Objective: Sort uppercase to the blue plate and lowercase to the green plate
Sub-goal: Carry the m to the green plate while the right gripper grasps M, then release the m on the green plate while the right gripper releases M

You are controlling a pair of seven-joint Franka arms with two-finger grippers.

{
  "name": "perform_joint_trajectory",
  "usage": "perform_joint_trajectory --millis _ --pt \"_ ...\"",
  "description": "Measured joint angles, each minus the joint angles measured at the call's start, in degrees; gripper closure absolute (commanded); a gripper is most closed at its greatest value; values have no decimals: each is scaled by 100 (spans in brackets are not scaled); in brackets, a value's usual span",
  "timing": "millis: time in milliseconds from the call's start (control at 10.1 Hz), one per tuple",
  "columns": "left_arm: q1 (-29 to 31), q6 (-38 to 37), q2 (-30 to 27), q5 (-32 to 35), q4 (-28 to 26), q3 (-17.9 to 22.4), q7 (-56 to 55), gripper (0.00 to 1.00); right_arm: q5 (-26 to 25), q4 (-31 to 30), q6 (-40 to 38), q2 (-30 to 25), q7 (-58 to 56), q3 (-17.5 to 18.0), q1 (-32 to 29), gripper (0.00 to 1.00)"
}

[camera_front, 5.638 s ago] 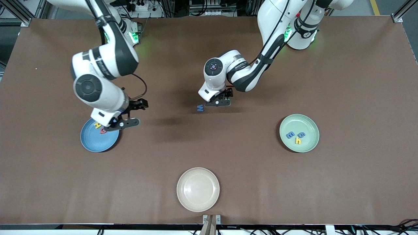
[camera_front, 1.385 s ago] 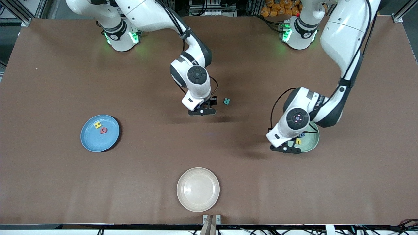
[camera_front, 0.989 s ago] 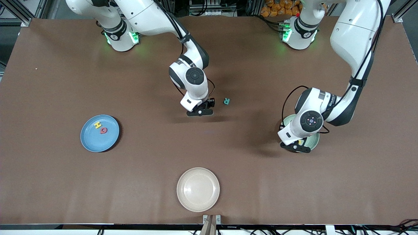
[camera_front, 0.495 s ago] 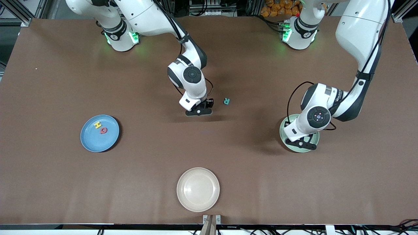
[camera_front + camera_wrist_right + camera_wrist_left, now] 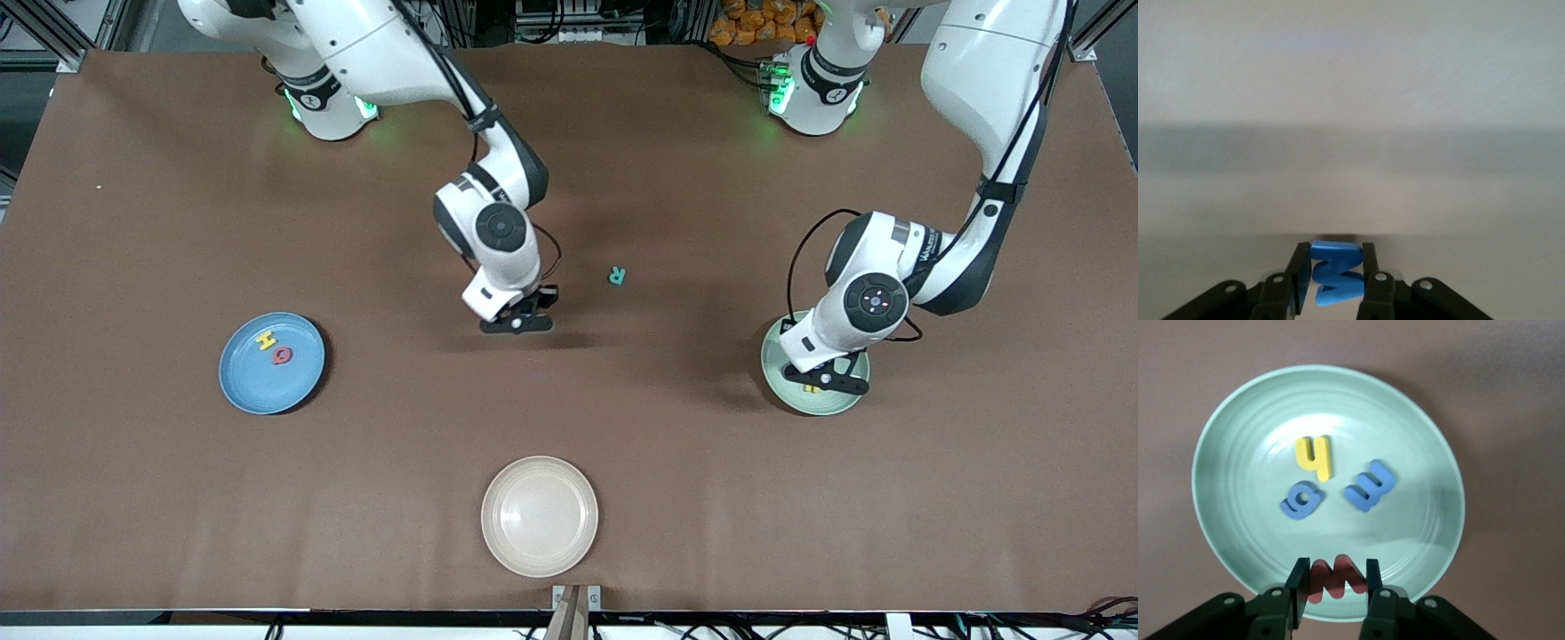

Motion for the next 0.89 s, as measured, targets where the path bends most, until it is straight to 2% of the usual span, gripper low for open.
perform_joint_trajectory --millis 396,495,791,890 --pt "55 164 -182 0 -248 -46 0 100 -53 904 -2244 -369 -1378 -34 -1392 100" --pt "103 175 -185 1 -249 -45 65 100 -69 1032 -2545 -380 -1914 -43 -1833 100" --pt "326 193 -194 1 -249 -45 434 100 -350 1044 -2676 -282 -3417 -49 -3152 99" --pt "346 193 -194 1 -252 -47 452 100 -386 1043 -2666 -201 -3761 -46 -3458 81"
